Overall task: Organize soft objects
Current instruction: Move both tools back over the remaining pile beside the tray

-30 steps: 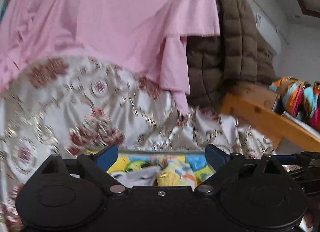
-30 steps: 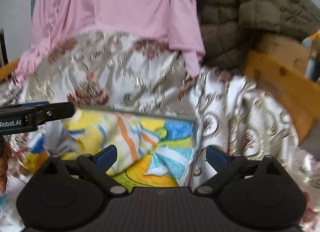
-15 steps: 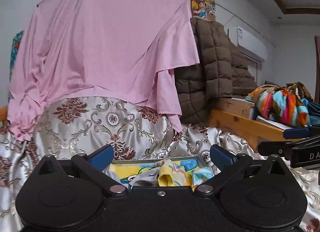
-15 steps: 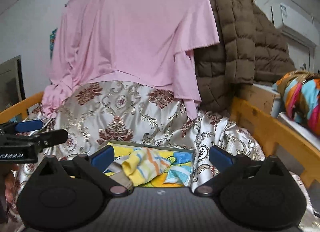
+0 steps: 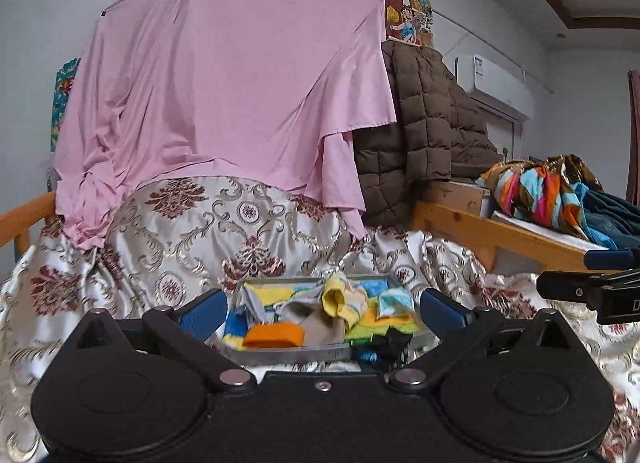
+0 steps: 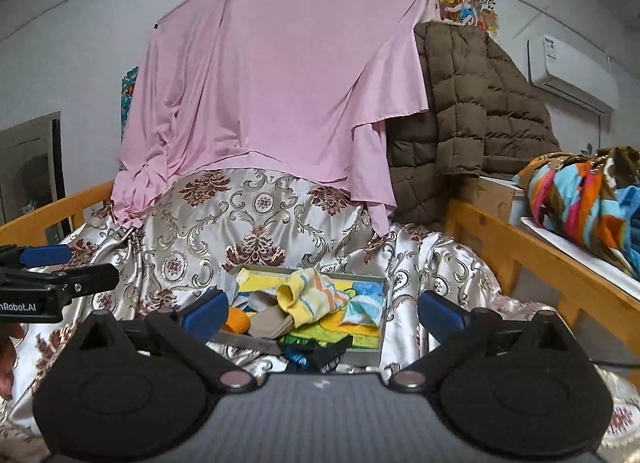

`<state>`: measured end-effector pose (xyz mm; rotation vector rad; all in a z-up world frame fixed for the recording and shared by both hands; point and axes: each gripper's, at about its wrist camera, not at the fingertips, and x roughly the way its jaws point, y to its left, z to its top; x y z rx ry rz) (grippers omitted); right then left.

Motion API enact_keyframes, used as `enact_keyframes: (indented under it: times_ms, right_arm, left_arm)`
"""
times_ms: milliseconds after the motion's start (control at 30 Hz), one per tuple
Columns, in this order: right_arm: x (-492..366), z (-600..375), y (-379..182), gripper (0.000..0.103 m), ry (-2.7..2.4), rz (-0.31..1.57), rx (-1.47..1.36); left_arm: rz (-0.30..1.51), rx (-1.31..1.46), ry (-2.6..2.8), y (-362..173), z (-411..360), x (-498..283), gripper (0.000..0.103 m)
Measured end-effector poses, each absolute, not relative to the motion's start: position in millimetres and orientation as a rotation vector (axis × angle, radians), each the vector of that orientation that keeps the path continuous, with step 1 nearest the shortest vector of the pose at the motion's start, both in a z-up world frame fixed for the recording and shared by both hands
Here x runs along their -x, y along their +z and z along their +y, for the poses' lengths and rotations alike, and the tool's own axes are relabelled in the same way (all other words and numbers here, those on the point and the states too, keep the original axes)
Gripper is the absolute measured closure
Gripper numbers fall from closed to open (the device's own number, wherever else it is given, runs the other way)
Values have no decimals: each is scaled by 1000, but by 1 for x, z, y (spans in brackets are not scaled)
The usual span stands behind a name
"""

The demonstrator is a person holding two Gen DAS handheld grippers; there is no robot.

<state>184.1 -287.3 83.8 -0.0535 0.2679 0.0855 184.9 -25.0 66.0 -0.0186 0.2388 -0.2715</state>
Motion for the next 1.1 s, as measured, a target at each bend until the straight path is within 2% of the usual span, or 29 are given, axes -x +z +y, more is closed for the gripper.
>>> enact_keyframes:
  times_ms: [433, 1100]
  right_arm:
    - [-97, -256, 52, 0, 94, 319, 91]
    - [-63, -233, 11, 0, 109, 457, 79]
  left_arm:
    - [383, -4, -241, 39, 1, -121, 1]
    - [622, -61, -172, 7, 12, -106, 1]
